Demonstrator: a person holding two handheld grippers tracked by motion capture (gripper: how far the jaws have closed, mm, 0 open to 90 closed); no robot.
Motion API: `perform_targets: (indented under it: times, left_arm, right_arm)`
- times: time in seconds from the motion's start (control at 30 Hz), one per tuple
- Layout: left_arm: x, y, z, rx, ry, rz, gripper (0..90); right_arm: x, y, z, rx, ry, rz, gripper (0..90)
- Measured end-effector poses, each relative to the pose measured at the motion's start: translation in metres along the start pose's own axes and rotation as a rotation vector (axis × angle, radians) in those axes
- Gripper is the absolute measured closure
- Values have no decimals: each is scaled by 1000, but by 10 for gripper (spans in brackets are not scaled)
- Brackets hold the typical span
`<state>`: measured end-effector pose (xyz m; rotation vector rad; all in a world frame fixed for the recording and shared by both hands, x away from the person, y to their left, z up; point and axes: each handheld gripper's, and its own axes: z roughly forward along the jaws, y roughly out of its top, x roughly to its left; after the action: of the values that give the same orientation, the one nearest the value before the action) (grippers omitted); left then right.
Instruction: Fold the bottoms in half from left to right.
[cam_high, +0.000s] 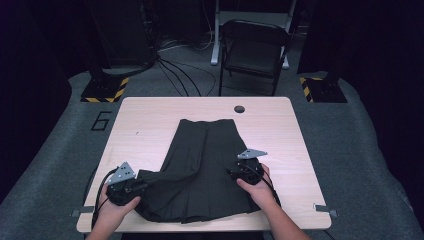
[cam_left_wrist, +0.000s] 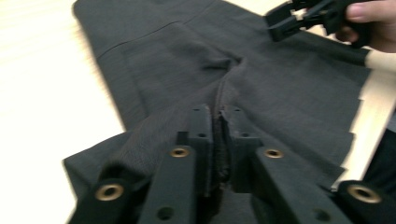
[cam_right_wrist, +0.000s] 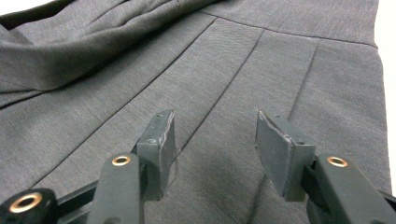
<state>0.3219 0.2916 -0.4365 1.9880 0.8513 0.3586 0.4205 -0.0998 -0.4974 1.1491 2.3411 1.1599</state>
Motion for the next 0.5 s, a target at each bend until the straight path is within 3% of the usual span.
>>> perform_targets:
  times: [0.13, 0.23, 0.43, 0.5]
  left_arm:
    - [-15, 9, -2, -26, -48, 21, 851]
    - [-28, 17, 1, -42, -108, 6, 851]
    - [-62, 33, 23, -25, -213, 5, 851]
    - [-74, 36, 33, 2, -242, 33, 851]
  right_arm:
    - [5, 11, -3, 8, -17, -27, 463]
    - [8, 20, -7, -2, -8, -37, 460]
    - [4, 21, -10, -17, -10, -2, 459]
    - [2, 17, -10, -9, -11, 14, 460]
